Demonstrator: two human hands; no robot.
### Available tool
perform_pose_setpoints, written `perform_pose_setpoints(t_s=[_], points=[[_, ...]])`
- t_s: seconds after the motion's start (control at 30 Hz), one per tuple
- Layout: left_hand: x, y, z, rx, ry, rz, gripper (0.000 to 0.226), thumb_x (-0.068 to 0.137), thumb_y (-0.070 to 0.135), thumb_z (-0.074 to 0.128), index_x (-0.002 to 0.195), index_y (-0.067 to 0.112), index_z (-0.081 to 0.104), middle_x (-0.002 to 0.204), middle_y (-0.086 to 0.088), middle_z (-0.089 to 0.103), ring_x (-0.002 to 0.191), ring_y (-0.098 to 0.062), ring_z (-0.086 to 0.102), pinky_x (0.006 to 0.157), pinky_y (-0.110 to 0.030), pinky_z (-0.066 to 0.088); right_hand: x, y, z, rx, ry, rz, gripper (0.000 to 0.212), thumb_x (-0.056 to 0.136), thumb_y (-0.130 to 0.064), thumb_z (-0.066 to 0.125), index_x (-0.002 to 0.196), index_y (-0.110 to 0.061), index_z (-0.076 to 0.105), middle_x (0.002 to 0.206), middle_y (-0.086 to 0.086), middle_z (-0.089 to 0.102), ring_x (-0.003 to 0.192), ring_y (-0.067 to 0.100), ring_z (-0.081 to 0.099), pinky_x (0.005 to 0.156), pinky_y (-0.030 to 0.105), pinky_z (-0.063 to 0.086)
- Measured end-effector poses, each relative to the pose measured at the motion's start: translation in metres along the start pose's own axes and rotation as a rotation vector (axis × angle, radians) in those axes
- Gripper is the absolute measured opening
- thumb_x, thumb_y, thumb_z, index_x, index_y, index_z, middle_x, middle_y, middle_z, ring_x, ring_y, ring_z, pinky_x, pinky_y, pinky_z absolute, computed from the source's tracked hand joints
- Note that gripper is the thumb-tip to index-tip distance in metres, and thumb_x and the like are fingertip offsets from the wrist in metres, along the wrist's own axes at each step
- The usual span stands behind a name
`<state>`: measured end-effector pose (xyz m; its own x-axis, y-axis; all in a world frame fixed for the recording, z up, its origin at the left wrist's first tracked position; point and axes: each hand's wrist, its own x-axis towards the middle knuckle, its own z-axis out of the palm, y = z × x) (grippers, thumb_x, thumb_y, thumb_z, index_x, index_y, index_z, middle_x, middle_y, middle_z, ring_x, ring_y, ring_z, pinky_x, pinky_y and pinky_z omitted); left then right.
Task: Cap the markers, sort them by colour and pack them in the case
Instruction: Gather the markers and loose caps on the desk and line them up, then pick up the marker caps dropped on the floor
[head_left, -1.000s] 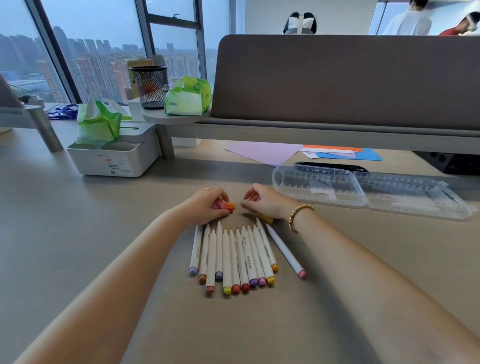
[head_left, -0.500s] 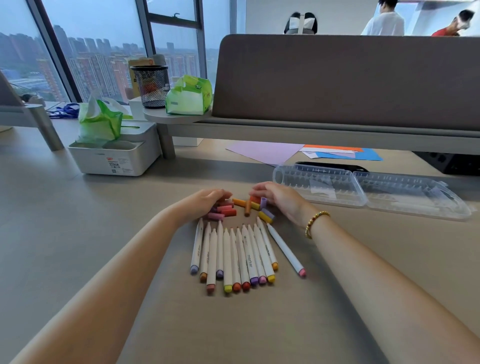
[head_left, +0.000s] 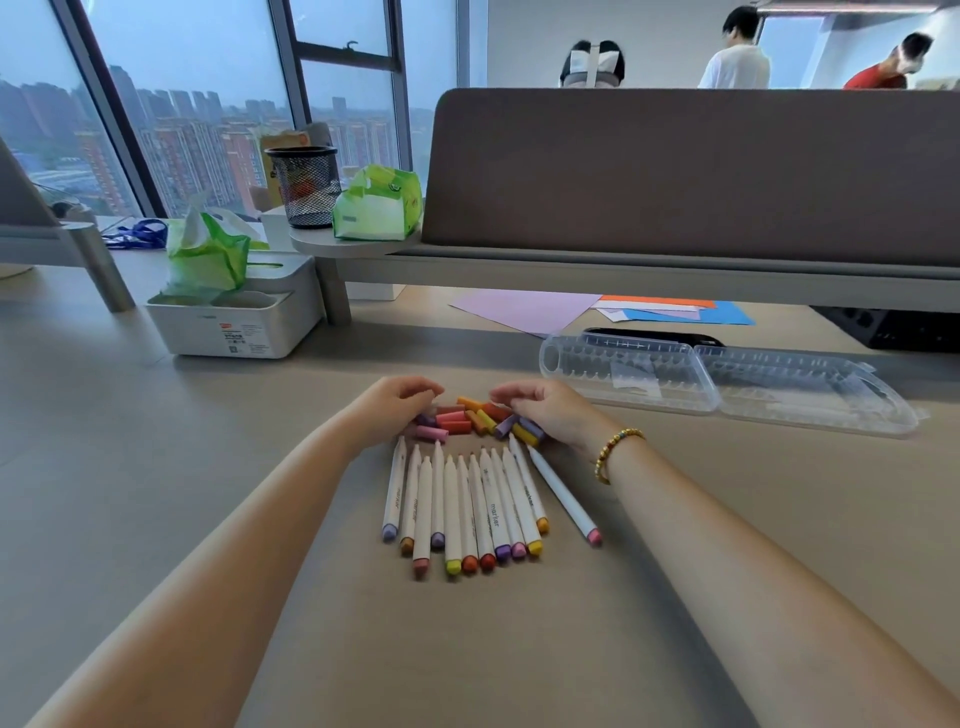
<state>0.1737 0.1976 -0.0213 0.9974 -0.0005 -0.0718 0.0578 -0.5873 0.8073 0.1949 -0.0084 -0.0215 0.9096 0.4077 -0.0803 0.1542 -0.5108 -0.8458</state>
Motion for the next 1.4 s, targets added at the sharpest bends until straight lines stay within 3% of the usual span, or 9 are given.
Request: perform_pose_setpoints(t_s=[0.1, 0.2, 0.33, 0.43, 0.57, 0.73, 0.8, 1.17, 1.4], points=[[-0.006, 0.011, 0.003, 0.064, 0.129, 0.035, 0.031, 0.098, 0.016, 0.042, 0.126, 0.007, 0.055, 0.115, -0.006, 0.061, 0.081, -0.009, 0.057, 0.068, -0.011, 0.044, -0.012, -0.005, -0.002, 0.031, 0.053, -0.023, 0.032, 0.100, -0.009, 0.037, 0.126, -0.008, 0.054, 0.124, 0.007, 0.059, 0.096, 0.019, 0.066, 0.067, 0.008, 0.048], [-0.012, 0.025, 0.012, 0.075, 0.230, 0.090, 0.029, 0.098, 0.012, 0.041, 0.121, 0.006, 0.058, 0.119, -0.009, 0.061, 0.099, -0.018, 0.056, 0.079, -0.020, 0.044, -0.031, -0.008, -0.004, 0.038, 0.128, -0.032, 0.029, 0.100, -0.011, 0.038, 0.121, -0.007, 0.057, 0.119, 0.005, 0.061, 0.090, 0.007, 0.062, 0.067, 0.006, 0.046], [-0.026, 0.050, 0.033, 0.037, 0.310, 0.166, 0.028, 0.097, 0.012, 0.040, 0.118, 0.007, 0.058, 0.106, -0.008, 0.062, 0.079, -0.015, 0.053, 0.070, -0.025, 0.043, -0.065, -0.007, -0.013, 0.062, 0.260, -0.037, 0.027, 0.100, -0.012, 0.040, 0.116, -0.006, 0.061, 0.117, 0.007, 0.063, 0.107, 0.013, 0.056, 0.087, 0.019, 0.040], [-0.042, 0.077, 0.055, -0.005, 0.343, 0.213, 0.029, 0.098, 0.014, 0.037, 0.118, 0.011, 0.057, 0.096, -0.003, 0.060, 0.059, -0.012, 0.045, 0.057, -0.025, 0.040, -0.099, -0.005, -0.026, 0.101, 0.331, -0.041, 0.027, 0.099, -0.012, 0.040, 0.113, -0.004, 0.062, 0.113, 0.009, 0.065, 0.099, 0.010, 0.055, 0.088, 0.020, 0.040], [-0.070, 0.116, 0.095, -0.073, 0.309, 0.301, 0.029, 0.097, 0.012, 0.035, 0.114, 0.010, 0.059, 0.098, -0.003, 0.061, 0.063, -0.014, 0.047, 0.053, -0.019, 0.041, -0.149, 0.004, -0.046, 0.151, 0.441, -0.050, 0.026, 0.099, -0.011, 0.040, 0.107, -0.004, 0.063, 0.103, 0.008, 0.067, 0.092, 0.011, 0.060, 0.082, 0.016, 0.046], [-0.110, 0.161, 0.156, -0.120, 0.218, 0.420, 0.028, 0.098, 0.011, 0.036, 0.114, 0.010, 0.059, 0.097, -0.003, 0.062, 0.082, -0.017, 0.053, 0.065, -0.023, 0.043, -0.227, 0.019, -0.072, 0.226, 0.621, -0.021, 0.021, 0.099, -0.012, 0.040, 0.099, -0.010, 0.061, 0.091, 0.004, 0.065, 0.072, 0.002, 0.055, 0.053, 0.001, 0.040], [-0.127, 0.182, 0.184, -0.157, 0.169, 0.459, 0.027, 0.098, 0.013, 0.035, 0.113, 0.012, 0.058, 0.098, -0.005, 0.063, 0.081, -0.016, 0.054, 0.069, -0.027, 0.047, -0.265, 0.027, -0.086, 0.224, 0.707, -0.009, 0.021, 0.099, -0.013, 0.041, 0.099, -0.011, 0.062, 0.090, 0.003, 0.065, 0.070, 0.001, 0.055, 0.052, 0.001, 0.039], [-0.248, 0.324, 0.386, -0.198, -0.262, 0.706, 0.025, 0.098, 0.017, 0.034, 0.110, 0.012, 0.056, 0.079, 0.002, 0.059, 0.060, -0.008, 0.050, 0.048, -0.018, 0.036, -0.484, 0.096, -0.181, 0.227, 1.268, 0.113, 0.021, 0.096, -0.011, 0.042, 0.090, -0.012, 0.061, 0.071, -0.005, 0.061, 0.065, 0.001, 0.054, 0.049, 0.004, 0.040], [-0.345, 0.371, 0.514, -0.201, -0.601, 0.869, 0.021, 0.099, 0.015, 0.035, 0.102, 0.011, 0.055, 0.063, 0.004, 0.054, 0.050, -0.007, 0.046, 0.044, -0.013, 0.034, -0.629, 0.164, -0.211, 0.195, 1.734, 0.230, 0.022, 0.095, -0.010, 0.039, 0.085, -0.012, 0.059, 0.065, -0.003, 0.056, 0.060, 0.008, 0.050, 0.058, 0.019, 0.041]])
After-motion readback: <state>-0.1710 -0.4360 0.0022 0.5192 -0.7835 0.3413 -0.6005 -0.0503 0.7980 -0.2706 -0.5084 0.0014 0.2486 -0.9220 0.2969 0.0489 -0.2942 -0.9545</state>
